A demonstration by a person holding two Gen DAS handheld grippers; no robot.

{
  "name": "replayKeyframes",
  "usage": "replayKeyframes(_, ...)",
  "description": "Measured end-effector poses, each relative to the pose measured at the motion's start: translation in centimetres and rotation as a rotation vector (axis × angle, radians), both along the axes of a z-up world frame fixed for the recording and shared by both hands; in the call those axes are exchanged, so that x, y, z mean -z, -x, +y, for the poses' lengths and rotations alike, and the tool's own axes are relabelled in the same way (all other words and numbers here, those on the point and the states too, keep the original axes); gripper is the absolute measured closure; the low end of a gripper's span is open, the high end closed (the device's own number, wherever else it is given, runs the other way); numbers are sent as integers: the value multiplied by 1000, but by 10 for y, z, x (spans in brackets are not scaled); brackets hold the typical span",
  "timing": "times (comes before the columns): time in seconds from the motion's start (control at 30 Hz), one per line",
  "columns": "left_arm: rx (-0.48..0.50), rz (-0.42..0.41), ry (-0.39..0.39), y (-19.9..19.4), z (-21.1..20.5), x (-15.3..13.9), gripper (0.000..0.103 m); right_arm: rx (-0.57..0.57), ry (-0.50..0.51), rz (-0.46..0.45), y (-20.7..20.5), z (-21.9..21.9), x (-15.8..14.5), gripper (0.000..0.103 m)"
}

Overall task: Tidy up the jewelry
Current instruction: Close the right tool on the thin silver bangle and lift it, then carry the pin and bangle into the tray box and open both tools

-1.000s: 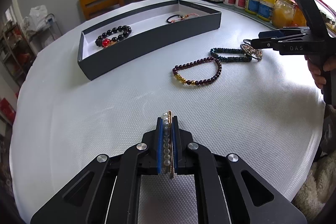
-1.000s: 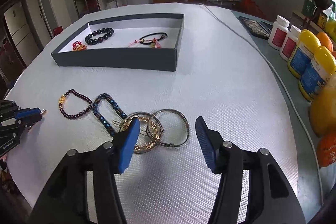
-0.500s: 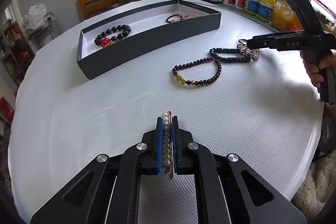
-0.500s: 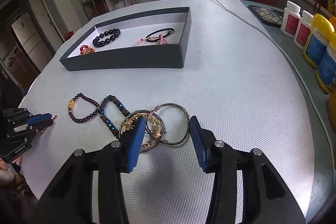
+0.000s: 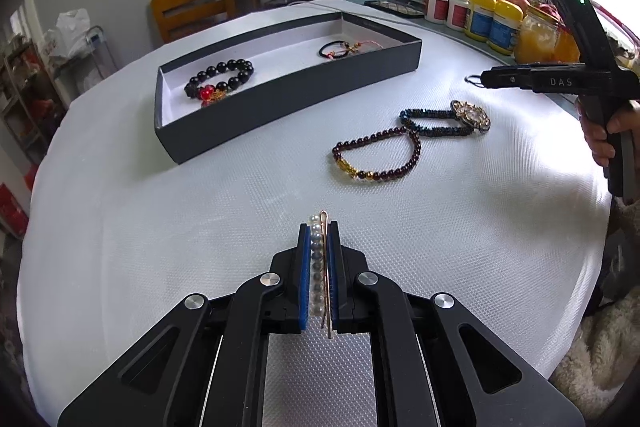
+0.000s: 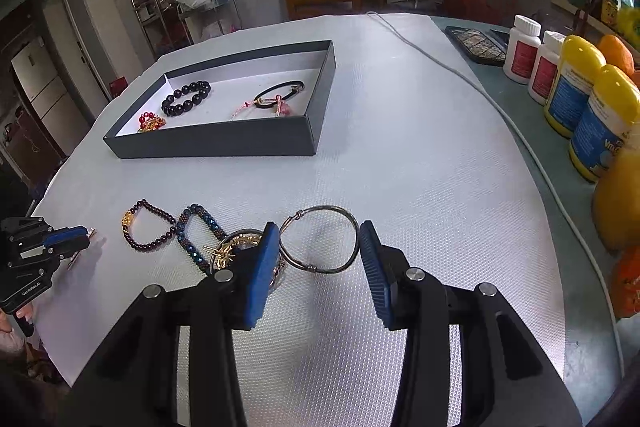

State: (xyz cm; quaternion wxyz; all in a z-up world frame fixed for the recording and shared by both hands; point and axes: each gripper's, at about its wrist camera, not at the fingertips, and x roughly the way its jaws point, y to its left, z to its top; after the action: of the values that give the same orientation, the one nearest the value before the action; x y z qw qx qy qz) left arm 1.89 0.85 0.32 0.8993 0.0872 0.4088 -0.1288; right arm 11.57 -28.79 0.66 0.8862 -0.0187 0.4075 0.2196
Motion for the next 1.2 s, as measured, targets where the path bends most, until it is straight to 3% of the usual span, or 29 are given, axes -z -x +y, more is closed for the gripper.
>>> replayKeyframes(0.07,-3,-15,11,-4,3,-8,95,-16,6,-9,-2,5,-7,85)
replayKeyframes(0.17,-12,-50,3,-11,6,-21,95,-33,78,-42,-6,17,-13,85)
replayKeyframes(0.27,-17,-66,23,-19,8,-29,95,-34,62,-30,-13,18,-13,85)
replayKeyframes(0.33,-16,-72,24,-21,8,-31,95,-30,68,-18,-14,15,-10,81)
replayKeyframes(0.4,-8,-68,25,-21,7,-30,95,-36,81,-8,-11,11,-6,65)
replayKeyframes(0.47,1,-61,26,-21,5,-27,95,-47,98,6,-6,9,1,56)
replayKeyframes(0.73,15,-52,34,-15,-1,-24,95,-112,174,26,5,12,18,55)
replayKeyframes(1.07,11,-44,31,-18,-3,-21,95,-121,175,24,-16,25,24,52)
replayKeyframes(1.2,9,-40,36,-18,-2,-19,95,-121,166,17,-16,25,23,57)
